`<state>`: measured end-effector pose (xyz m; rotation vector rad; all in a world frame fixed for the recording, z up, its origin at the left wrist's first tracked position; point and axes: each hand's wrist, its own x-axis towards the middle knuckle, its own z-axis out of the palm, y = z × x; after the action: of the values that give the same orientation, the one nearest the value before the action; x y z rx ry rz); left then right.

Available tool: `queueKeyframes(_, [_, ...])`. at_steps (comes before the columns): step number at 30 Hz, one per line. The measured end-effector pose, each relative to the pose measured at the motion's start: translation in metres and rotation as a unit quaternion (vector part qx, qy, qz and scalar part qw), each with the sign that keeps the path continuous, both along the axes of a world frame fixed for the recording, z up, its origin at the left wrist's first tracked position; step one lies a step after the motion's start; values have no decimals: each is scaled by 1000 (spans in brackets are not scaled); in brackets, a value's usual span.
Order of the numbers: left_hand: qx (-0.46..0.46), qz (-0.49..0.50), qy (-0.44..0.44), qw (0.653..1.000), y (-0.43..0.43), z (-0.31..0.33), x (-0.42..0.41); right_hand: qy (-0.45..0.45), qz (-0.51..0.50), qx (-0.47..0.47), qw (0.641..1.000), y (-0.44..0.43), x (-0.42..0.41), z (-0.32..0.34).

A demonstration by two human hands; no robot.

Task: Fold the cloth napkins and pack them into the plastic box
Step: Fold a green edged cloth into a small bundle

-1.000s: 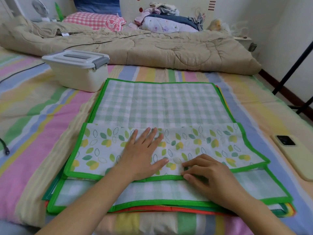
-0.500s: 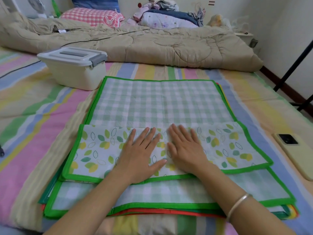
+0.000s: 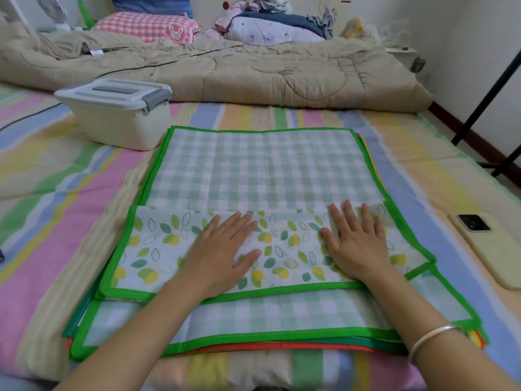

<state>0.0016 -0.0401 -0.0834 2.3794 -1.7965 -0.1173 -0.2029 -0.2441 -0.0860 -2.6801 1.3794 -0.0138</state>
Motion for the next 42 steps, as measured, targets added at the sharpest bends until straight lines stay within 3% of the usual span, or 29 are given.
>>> queueKeyframes(9, [55, 134, -83, 986, 60, 4, 47, 9, -7, 5, 1000, 1, 0, 2])
queueKeyframes(13, [86, 179, -82, 977, 57, 3, 47, 15, 3, 26, 1000, -3, -3, 5])
queueKeyframes(20, [85, 173, -70, 979, 53, 14, 59, 30, 67, 48, 996, -14, -25, 17])
queueKeyframes(26, [74, 166, -58, 982, 54, 8, 61, 49, 37, 1, 998, -11, -22, 16])
queueKeyframes(36, [90, 179, -51, 978, 55, 6, 58, 70, 37, 18, 997, -19, -29, 24])
queueKeyframes(42, [105, 158, -102, 977, 42, 33, 39, 46, 34, 19, 998, -17, -29, 13])
